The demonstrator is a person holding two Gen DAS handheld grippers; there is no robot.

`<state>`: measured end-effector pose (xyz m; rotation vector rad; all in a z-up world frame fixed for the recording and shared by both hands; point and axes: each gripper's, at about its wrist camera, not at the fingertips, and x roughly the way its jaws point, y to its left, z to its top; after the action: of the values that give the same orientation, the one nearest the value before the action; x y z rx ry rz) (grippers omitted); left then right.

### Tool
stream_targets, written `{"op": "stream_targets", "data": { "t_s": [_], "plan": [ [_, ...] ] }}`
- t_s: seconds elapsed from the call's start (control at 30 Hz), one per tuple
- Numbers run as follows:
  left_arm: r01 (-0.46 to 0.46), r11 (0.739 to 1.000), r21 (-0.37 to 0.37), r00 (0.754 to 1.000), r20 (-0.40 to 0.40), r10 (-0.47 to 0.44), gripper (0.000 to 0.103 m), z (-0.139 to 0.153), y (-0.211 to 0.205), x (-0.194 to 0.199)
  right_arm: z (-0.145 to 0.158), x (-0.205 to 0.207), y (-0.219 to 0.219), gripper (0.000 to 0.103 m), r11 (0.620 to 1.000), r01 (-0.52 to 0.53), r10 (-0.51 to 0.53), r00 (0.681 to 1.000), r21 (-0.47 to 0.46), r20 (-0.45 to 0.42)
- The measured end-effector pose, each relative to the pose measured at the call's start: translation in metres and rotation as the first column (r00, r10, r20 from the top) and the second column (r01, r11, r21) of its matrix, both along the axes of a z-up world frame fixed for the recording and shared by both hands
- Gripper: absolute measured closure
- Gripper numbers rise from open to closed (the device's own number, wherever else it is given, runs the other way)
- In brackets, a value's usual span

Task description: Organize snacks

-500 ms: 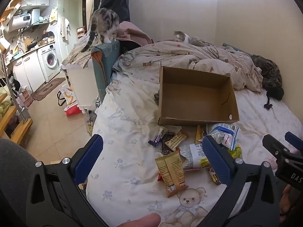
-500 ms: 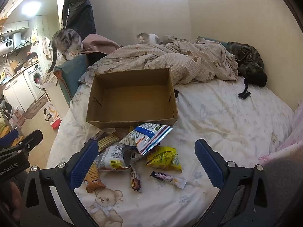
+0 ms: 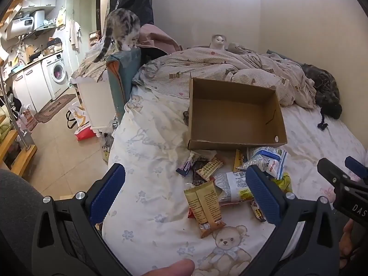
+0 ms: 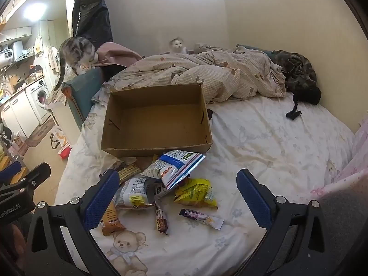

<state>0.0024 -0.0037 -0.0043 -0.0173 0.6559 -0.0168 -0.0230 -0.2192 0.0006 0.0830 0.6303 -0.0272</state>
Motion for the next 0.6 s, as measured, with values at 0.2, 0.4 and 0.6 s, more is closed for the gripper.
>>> {"op": "stream_targets", "data": {
  "t_s": [0.2, 0.4, 0.6],
  "plan": [
    [-0.002, 1.000, -0.004, 1.000, -0.004, 0.002, 0.000, -0.0009, -0.0013, 0.0004, -0.0008, -0.0008, 0.0003, 0.000, 1.000, 0.002, -0.002, 1.000, -0.002, -0.001],
    [-0.003, 1.000, -0.011, 1.000, -0.007, 0.003, 0.000, -0.0011, -0.0014, -0.0001, -0.0016, -0.0007, 0.0011, 0.000, 1.000, 0.007, -0.007, 1.000, -0.002, -0.001],
    [-0.001, 1.000, -0.011, 1.000, -0.004, 0.001, 0.000, -0.0012, 0.0004, 0.0008, -0.0014, -0.0004, 0.0007, 0.000, 1.000, 0.007, -0.007, 1.000, -0.002, -0.002]
  ]
}}
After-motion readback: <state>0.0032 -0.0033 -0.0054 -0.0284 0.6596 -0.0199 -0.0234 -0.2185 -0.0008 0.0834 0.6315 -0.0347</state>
